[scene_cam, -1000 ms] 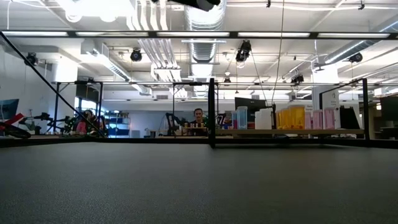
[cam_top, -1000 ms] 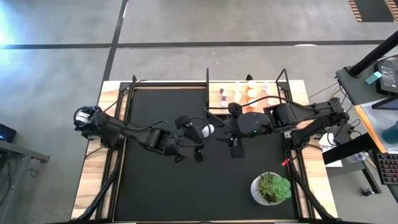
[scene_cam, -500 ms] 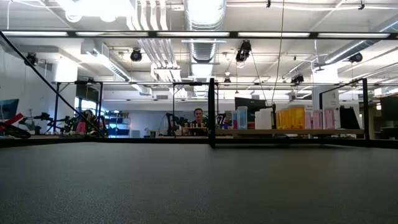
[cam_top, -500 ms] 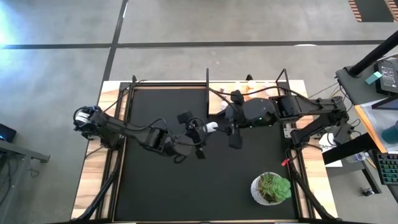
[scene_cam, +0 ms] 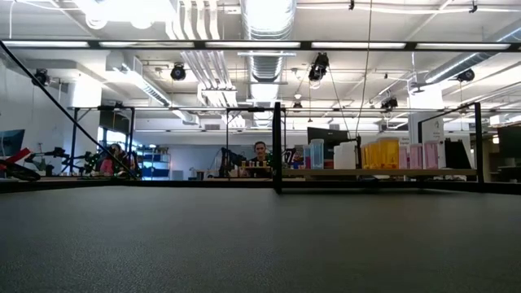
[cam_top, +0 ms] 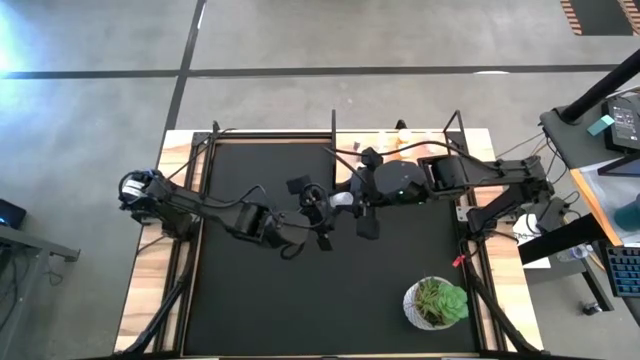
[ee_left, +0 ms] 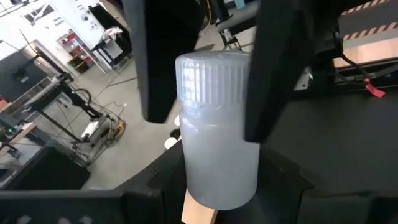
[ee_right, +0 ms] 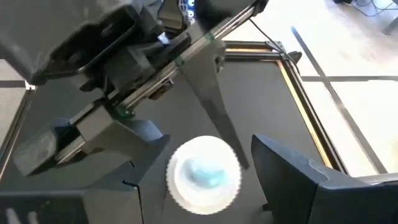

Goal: Pick and place medicine bottles onto shelf by color
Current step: Put the white pill bottle on the shelf aligned with the other white pill bottles

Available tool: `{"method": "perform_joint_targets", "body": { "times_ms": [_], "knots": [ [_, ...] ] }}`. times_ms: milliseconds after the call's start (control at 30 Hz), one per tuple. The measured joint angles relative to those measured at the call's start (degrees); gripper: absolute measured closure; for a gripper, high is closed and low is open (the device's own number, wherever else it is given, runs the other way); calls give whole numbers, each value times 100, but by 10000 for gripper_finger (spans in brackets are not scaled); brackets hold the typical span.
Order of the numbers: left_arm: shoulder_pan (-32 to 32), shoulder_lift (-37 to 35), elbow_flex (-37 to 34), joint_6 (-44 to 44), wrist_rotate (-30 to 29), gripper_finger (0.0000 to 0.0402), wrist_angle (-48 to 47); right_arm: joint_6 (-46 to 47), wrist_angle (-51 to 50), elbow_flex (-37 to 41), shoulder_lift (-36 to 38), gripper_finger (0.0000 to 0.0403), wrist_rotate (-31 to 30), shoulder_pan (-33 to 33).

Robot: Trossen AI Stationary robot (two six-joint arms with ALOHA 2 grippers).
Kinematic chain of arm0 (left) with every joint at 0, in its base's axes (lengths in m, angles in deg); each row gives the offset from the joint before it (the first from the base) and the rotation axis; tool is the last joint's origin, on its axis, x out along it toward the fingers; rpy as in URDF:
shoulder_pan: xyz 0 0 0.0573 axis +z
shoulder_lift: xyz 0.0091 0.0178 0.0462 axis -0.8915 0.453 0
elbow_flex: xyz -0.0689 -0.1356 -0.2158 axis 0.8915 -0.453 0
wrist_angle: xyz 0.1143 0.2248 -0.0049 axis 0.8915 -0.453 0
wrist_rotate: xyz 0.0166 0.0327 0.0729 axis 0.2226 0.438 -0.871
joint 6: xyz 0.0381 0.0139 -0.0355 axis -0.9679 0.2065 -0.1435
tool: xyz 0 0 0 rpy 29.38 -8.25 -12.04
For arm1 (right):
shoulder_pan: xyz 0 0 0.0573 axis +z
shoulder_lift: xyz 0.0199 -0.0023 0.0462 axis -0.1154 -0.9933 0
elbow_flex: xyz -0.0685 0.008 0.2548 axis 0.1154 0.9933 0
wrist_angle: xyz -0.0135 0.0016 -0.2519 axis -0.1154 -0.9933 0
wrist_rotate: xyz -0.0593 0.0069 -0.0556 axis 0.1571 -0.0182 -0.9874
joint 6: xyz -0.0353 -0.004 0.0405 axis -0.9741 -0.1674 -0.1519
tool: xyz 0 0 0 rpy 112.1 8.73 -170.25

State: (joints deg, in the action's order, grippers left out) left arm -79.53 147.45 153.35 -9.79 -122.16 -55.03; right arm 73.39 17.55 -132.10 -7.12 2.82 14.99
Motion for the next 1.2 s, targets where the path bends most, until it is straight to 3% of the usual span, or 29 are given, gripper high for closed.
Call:
{"method": "perform_joint_targets", "body": {
  "times_ms": [233,600,833,1200],
  "knots": [
    [-2,0,0,20,-29,263,-19,30,-38,0,-8,200,1,11],
    [-2,0,-4,377,-20,263,-21,183,-169,0,1,274,-28,11],
    [-2,0,-7,598,160,253,21,333,-182,0,10,267,-4,11],
    [8,0,-7,598,277,192,53,587,-628,4,103,267,-25,-74]
  ]
}}
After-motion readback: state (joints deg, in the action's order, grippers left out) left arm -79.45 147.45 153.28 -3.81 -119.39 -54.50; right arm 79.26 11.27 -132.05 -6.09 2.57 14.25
